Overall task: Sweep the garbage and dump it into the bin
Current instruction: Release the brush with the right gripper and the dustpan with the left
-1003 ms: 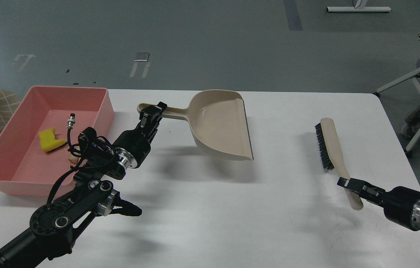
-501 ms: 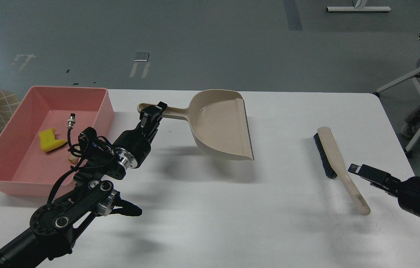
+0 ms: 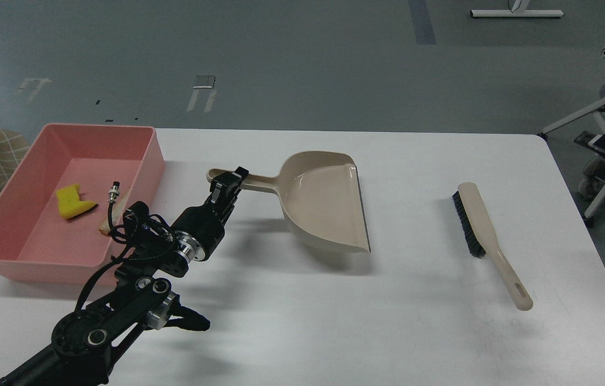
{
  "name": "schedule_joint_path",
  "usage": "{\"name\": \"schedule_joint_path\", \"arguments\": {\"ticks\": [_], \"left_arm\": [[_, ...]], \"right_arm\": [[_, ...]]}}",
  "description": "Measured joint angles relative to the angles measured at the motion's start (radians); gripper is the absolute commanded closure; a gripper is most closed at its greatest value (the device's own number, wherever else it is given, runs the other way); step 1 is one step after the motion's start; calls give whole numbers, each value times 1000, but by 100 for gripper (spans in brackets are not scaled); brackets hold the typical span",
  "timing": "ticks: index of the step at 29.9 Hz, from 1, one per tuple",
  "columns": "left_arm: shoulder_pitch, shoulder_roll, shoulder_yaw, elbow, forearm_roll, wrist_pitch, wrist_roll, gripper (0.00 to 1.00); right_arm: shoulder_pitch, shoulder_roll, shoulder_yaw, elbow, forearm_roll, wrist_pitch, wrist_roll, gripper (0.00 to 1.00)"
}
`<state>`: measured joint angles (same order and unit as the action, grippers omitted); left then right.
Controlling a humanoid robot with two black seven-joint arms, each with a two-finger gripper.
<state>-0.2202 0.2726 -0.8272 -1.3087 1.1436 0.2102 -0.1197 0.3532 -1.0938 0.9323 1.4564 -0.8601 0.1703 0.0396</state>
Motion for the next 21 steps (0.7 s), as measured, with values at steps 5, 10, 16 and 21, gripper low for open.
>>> {"name": "schedule_joint_path", "arguments": {"ticks": [5, 10, 16, 21], "left_arm": [[1, -14, 2, 28, 40, 0, -1, 100], [1, -14, 1, 52, 64, 0, -1, 100], [1, -8, -2, 55, 65, 0, -2, 22], [1, -8, -2, 55, 65, 0, -2, 5]], "right_arm": [[7, 44, 71, -4, 166, -5, -2, 2], [8, 78, 122, -17, 270, -9, -3, 2], [9, 109, 138, -23, 279, -9, -3, 3], [9, 127, 146, -24, 280, -11, -3, 3]]}}
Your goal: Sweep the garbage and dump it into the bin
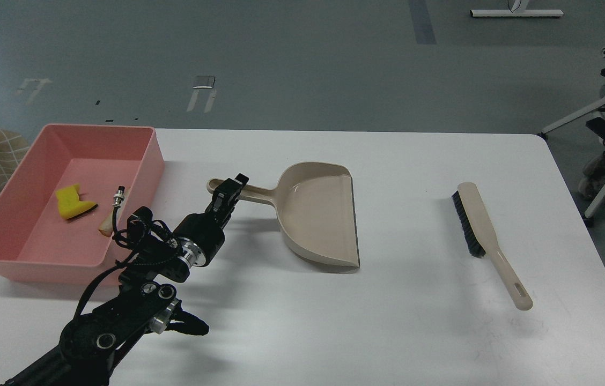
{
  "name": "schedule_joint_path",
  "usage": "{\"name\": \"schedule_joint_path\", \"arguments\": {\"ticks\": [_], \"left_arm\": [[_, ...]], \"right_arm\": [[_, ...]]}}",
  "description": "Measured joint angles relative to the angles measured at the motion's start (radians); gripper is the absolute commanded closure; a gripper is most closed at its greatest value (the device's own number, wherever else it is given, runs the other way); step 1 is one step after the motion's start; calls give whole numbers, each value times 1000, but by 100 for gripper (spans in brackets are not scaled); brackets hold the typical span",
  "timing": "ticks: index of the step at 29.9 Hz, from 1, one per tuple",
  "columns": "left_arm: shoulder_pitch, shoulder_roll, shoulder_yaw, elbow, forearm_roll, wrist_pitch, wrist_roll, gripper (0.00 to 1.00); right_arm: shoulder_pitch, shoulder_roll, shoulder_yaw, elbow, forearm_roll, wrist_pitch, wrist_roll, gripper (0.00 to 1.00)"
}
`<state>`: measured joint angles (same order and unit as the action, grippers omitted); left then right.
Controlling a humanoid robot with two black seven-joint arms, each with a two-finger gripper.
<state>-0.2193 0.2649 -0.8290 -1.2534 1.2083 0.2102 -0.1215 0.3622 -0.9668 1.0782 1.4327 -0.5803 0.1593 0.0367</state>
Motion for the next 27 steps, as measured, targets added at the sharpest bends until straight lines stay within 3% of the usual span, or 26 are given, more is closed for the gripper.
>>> {"name": "schedule_joint_path", "arguments": {"ticks": [10, 17, 22, 27], "left_arm": [[12, 33, 14, -18, 4, -27, 2, 2], [43, 121, 100, -35, 5, -43, 2, 2], [108, 174, 108, -116, 5, -48, 1, 2], [156, 300, 93, -244, -4, -60, 1, 2]], "right_arm": [[0, 3, 12, 0, 2, -1, 0, 3], [-1, 3, 22, 0, 2, -1, 0, 3], [-2, 3, 25, -1, 2, -1, 0, 3], [-2, 2, 25, -11, 3, 2, 1, 3]]}}
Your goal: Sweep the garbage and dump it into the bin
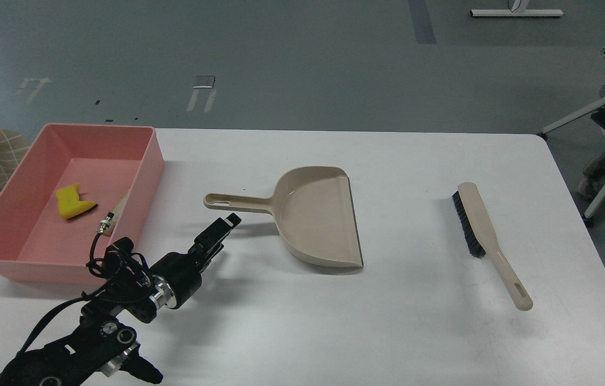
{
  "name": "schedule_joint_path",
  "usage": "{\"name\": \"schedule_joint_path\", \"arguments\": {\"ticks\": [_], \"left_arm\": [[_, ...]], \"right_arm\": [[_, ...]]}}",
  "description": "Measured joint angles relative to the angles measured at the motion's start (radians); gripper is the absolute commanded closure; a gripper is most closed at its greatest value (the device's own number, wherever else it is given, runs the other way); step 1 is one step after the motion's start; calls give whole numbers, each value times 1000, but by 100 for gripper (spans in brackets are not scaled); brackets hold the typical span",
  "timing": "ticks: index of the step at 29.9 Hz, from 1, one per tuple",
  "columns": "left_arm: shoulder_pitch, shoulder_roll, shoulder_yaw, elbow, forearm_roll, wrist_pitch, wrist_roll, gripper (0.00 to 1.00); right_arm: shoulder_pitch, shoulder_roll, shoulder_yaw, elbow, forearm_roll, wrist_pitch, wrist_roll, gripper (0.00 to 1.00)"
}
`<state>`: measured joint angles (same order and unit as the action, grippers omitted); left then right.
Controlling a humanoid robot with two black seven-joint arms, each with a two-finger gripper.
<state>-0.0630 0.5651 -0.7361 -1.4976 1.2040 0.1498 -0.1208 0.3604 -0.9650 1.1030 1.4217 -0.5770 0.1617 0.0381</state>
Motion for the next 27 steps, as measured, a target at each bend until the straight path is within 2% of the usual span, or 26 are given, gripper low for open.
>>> {"name": "schedule_joint_path", "arguments": {"ticks": [8, 11, 16, 21, 24, 27], "left_arm": [[13, 184, -43, -187, -62, -19, -1, 2], [-18, 178, -127, -225, -134, -23, -1, 3], [-170, 114, -263, -221, -317, -65, 11, 3], [-371, 97, -290, -96, -470, -101, 16, 3], [-466, 39, -290, 47, -486, -133, 14, 3], [-564, -74, -288, 244, -477, -186, -4, 3]], "right_arm": [[0, 0, 2, -14, 0, 6, 1, 2], [0, 18, 25, -37, 0, 9, 3, 2], [27, 91, 82, -137, 0, 17, 5, 2], [171, 234, 86, -318, -1, 48, 6, 1], [268, 330, 82, -441, -3, 73, 11, 1], [375, 449, 80, -590, -7, 107, 34, 0]]}}
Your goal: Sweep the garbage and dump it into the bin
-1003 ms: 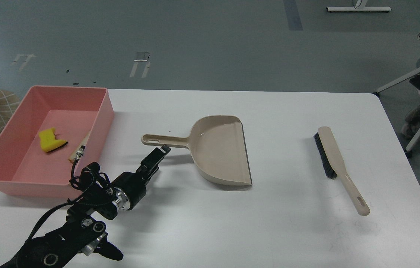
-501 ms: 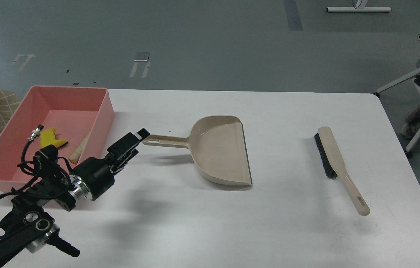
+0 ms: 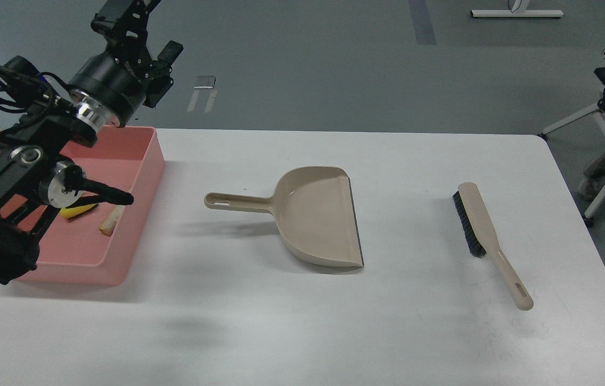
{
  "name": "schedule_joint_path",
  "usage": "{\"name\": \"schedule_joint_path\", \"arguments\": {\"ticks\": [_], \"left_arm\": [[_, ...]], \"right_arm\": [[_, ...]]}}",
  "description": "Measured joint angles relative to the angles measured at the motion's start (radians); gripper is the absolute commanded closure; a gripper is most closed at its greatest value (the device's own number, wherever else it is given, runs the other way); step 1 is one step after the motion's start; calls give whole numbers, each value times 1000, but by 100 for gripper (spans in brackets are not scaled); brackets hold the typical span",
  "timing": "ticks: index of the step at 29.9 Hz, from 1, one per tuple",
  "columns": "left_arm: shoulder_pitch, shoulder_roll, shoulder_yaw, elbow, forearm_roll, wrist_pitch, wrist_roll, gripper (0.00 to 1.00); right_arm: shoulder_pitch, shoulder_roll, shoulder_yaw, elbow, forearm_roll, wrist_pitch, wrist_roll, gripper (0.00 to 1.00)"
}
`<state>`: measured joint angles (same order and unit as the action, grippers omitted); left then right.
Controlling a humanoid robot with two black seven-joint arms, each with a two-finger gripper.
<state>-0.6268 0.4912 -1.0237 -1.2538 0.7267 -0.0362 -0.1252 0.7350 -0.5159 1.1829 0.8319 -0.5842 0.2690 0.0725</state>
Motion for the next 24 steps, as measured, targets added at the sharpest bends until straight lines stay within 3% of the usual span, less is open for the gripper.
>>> {"name": "schedule_joint_path", "arguments": {"ticks": [2, 6, 9, 12, 17, 24], "left_arm": [[-48, -54, 1, 115, 4, -21, -22, 3], [-134, -155, 45, 325, 5, -77, -80, 2], [-164, -199, 91, 409, 5, -103, -112, 2], [-170, -236, 134, 469, 2, -154, -154, 2], [-172, -290, 151, 569, -9, -255, -217, 2], [-172, -330, 147, 620, -20, -301, -224, 2]], "right_arm": [[52, 61, -5, -85, -3, 19, 37, 0], [146, 166, -102, -248, -8, 59, 206, 0], [195, 225, -211, -327, -8, 64, 312, 0], [212, 283, -278, -368, -7, 65, 383, 0], [208, 344, -283, -377, 2, 77, 411, 0], [171, 373, -229, -376, 6, 146, 416, 0]]}}
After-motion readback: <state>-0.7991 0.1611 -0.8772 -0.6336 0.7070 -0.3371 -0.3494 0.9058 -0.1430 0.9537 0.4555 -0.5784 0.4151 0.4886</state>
